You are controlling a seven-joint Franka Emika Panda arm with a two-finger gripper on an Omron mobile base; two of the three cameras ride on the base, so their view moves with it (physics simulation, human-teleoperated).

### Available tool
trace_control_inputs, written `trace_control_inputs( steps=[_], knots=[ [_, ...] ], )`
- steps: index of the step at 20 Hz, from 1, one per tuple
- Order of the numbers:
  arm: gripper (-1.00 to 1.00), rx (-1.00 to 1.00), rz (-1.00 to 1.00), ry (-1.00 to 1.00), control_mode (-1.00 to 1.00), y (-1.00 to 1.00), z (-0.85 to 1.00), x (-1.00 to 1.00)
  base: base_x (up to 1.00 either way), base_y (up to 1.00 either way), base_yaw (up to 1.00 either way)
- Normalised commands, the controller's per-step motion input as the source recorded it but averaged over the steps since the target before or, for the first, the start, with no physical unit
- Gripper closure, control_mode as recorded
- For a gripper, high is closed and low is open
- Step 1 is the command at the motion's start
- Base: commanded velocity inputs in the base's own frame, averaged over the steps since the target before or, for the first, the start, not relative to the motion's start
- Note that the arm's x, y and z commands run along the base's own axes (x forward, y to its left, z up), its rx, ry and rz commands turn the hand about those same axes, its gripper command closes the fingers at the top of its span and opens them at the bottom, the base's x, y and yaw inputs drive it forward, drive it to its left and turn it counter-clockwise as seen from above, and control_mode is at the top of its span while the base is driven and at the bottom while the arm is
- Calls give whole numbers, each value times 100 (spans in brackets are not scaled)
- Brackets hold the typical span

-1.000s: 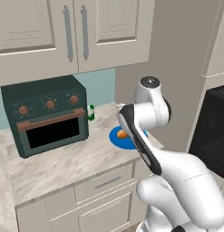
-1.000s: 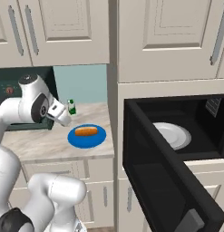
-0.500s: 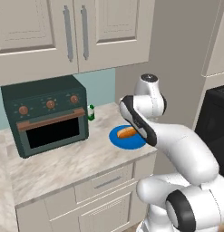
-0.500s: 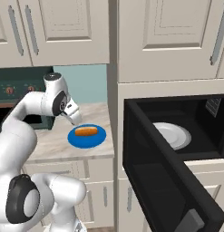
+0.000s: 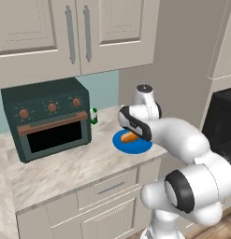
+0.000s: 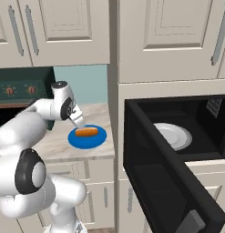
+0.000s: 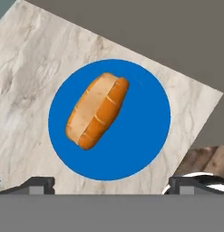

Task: Pick the hotdog bun from the counter and place it in the microwave. Then turn on the microwave.

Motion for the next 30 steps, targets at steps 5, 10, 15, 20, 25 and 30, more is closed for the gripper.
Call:
trace_control_inputs(
  steps=[5,10,15,20,25,30],
  knots=[
    [-100,4,-8,1,-100,0,-39,37,0,0,0],
    [-100,3,-7,2,-100,0,-38,28,0,0,0],
    [-100,0,-8,1,-100,0,-33,26,0,0,0],
    [-100,0,-8,0,-100,-2,-29,26,0,0,0],
    [-100,0,-7,0,-100,-4,-24,19,0,0,0],
    [-100,0,-6,1,-100,-1,-28,18,0,0,0]
  ],
)
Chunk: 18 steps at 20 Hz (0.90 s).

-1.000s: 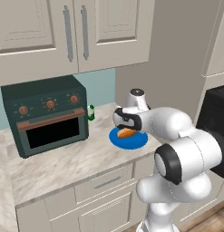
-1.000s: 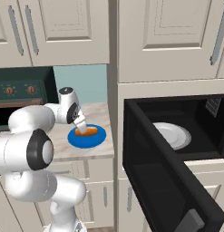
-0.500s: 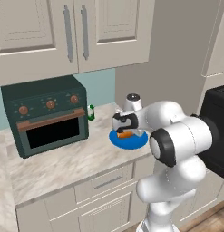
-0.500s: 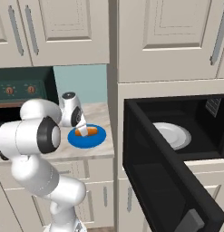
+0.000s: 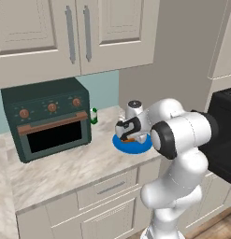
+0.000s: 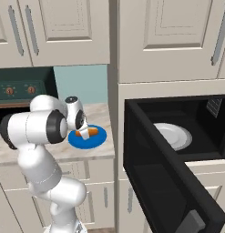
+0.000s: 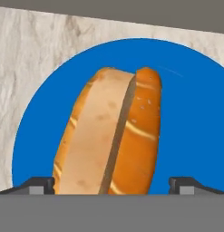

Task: Pick the hotdog bun from the counter and place it in the microwave. Then turn on the microwave.

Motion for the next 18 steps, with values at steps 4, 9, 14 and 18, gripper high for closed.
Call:
trace_control_inputs(
  steps=[4,9,14,18],
  knots=[
    [-100,1,-6,2,-100,-1,-28,18,0,0,0],
    [100,1,-5,3,-100,0,-28,17,0,0,0],
    [100,0,-4,1,-100,0,-10,-5,0,0,0],
    [100,0,0,-8,-100,-2,1,-65,0,0,0]
  ],
)
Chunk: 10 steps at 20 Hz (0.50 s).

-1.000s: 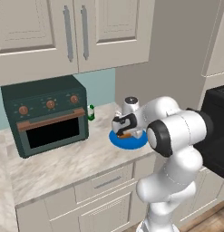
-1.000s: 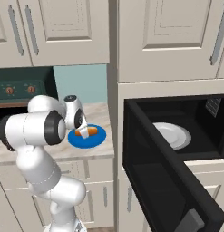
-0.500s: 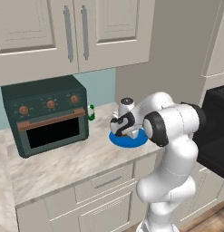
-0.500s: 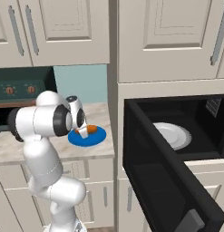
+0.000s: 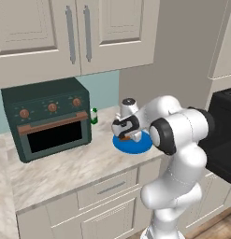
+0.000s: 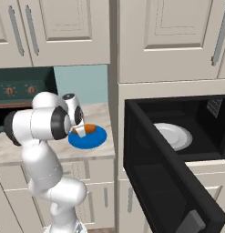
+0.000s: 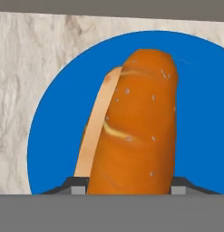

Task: Pick the hotdog bun from the counter and place it in the microwave. Then turn on the microwave.

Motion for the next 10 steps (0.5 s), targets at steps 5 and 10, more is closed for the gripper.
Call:
trace_control_inputs(
  steps=[5,10],
  knots=[
    [100,3,0,-11,-100,-13,36,-82,0,0,0],
    [100,9,0,-4,-100,-15,97,-63,0,0,0]
  ],
)
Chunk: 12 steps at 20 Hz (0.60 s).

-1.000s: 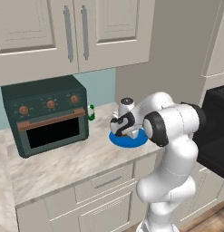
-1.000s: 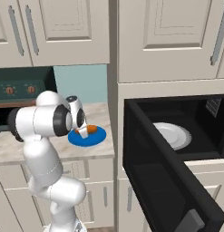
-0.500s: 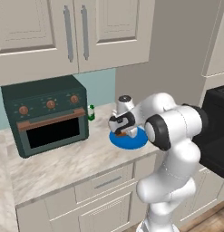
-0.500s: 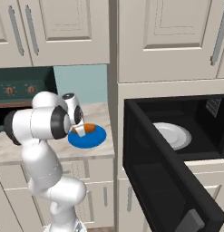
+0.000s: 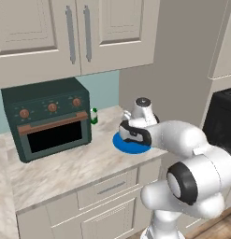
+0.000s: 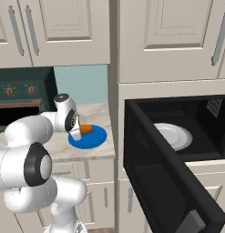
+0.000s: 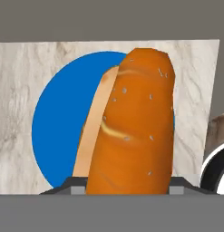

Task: Pick the hotdog bun from the counter and place it in the microwave. Then turn on the microwave.

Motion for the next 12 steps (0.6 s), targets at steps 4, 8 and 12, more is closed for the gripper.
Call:
trace_control_inputs(
  steps=[4,8,12],
  knots=[
    [100,11,1,1,-100,-9,100,-52,0,0,0],
    [100,3,2,6,-100,-1,100,-58,0,0,0],
    [100,0,4,8,-100,0,100,-54,0,0,0]
  ],
)
